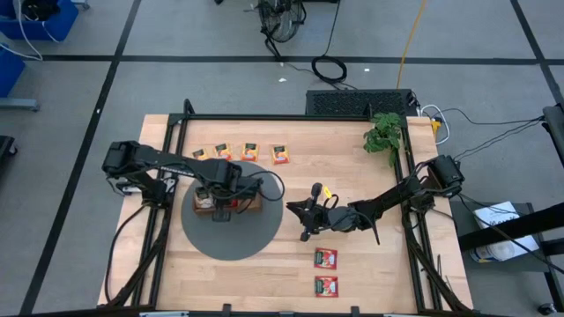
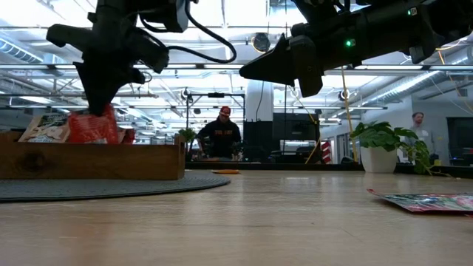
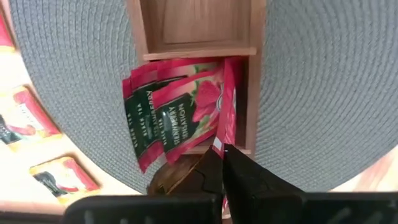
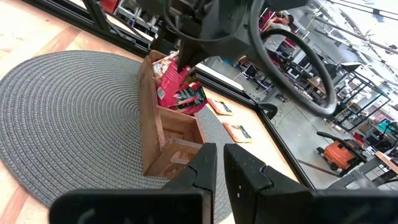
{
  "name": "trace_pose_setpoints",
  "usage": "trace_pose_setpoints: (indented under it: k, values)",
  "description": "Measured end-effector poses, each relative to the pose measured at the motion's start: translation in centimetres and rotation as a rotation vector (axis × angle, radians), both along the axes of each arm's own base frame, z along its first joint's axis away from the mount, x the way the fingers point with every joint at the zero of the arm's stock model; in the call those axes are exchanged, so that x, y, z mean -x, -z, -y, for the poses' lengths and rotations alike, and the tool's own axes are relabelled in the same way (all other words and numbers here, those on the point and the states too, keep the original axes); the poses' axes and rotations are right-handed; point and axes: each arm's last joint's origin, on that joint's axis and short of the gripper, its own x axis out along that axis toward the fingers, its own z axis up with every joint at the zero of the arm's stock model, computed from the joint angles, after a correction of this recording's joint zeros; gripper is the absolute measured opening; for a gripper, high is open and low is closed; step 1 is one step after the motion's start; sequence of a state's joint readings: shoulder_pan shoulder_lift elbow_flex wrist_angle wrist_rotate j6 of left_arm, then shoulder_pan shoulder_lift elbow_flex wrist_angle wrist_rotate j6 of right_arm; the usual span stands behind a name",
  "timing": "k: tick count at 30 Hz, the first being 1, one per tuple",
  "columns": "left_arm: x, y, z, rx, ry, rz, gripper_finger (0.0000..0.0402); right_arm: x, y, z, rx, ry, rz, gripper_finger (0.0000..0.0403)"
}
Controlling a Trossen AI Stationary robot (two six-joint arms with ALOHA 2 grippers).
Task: Pick & Place Tea
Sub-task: Put the red tea bag into the middle section of the wooden organizer
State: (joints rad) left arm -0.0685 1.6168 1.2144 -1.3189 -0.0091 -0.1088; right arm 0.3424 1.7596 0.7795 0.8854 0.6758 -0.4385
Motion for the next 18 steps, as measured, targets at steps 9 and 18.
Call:
trace_pose_setpoints:
  k: [9, 18]
  values:
    - [-0.40, 0.04, -0.64, -0.014, -0.140, 0.041, 0.0016, 0.00, 0.00, 0.00, 0.000, 0.000, 0.000, 0.0018]
    - [-0.24, -0.76, -0.86, -0.063, -0.208, 0.109, 0.0080, 0.00, 0.00, 0.00, 0.000, 0.000, 0.000, 0.0018]
